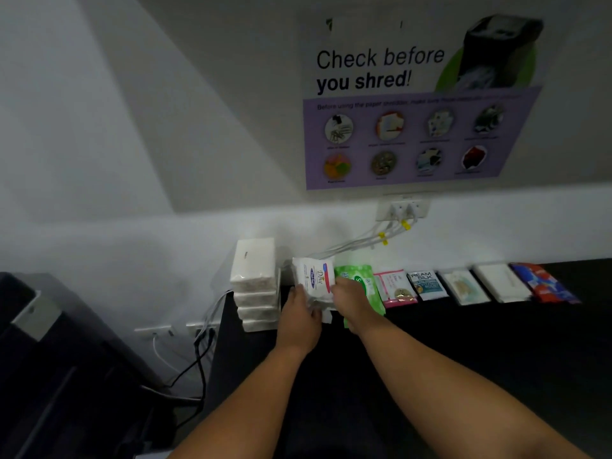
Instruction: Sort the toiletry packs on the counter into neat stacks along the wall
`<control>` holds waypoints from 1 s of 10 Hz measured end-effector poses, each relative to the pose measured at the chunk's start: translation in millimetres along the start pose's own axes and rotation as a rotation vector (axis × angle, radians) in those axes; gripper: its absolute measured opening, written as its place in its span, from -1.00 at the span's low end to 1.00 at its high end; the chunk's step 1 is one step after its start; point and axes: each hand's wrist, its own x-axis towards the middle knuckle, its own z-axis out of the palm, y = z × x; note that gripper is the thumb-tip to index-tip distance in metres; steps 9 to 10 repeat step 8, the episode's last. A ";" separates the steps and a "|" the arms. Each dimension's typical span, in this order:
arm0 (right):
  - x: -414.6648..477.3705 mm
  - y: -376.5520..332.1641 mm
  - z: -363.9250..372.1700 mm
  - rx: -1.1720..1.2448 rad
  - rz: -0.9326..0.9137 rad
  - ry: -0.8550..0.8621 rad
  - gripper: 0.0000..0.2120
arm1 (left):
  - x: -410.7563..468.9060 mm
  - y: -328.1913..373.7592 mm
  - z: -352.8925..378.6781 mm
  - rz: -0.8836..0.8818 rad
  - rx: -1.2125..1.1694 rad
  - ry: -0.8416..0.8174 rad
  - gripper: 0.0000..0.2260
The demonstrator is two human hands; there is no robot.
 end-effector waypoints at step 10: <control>-43.4 -10.6 -28.9 -0.390 0.000 -0.084 -0.65 | -27.7 42.9 -43.1 0.043 0.071 -0.006 -0.52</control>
